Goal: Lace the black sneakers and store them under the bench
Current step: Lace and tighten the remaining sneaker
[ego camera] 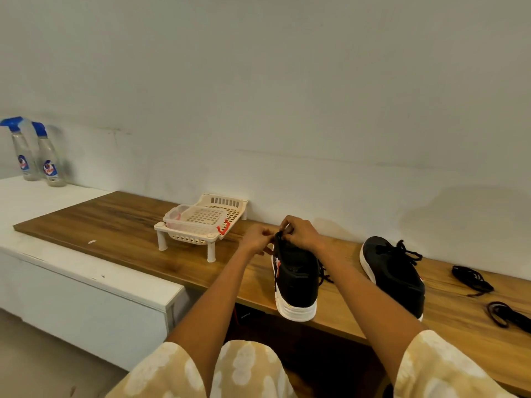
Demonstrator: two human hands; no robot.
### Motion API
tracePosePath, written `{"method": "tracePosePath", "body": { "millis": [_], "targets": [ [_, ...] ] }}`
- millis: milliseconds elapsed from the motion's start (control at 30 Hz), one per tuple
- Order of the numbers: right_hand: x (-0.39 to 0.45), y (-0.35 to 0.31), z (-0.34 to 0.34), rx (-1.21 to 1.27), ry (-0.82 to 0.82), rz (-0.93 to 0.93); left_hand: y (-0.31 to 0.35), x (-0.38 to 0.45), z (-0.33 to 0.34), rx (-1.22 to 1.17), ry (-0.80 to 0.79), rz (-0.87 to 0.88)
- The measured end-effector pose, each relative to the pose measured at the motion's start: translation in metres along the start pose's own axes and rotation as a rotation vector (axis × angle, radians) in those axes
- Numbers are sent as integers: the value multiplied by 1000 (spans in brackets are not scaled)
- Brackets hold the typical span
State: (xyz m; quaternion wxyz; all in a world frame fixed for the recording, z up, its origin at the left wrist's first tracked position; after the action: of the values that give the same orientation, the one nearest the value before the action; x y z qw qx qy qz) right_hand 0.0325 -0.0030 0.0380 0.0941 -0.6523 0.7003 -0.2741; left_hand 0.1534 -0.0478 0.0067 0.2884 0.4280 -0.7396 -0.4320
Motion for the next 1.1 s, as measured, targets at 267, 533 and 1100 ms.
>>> {"method": "tracePosePath", "body": {
  "millis": [267,533,1100],
  "targets": [
    [8,-18,-33,362,47,36,59,17,-38,-150,262,268],
    [23,-76,-155,882,432,-120,39,2,-1,25,-104,144],
    [-12,-26,-89,645,334,92,84,-2,-79,-152,412,90]
  ]
}}
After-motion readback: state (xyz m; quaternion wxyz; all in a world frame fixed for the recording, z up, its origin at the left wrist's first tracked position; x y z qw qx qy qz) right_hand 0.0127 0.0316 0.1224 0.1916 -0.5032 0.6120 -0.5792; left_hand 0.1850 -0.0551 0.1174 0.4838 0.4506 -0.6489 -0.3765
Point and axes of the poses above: each hand's wrist, its own x-axis towards the middle knuckle, its own z-axis out of the palm, y = z × x, the point moved 5 cm from there along x, towards the middle knuckle, and after that the axes turned 1 degree about y, right-handed, at the moved point
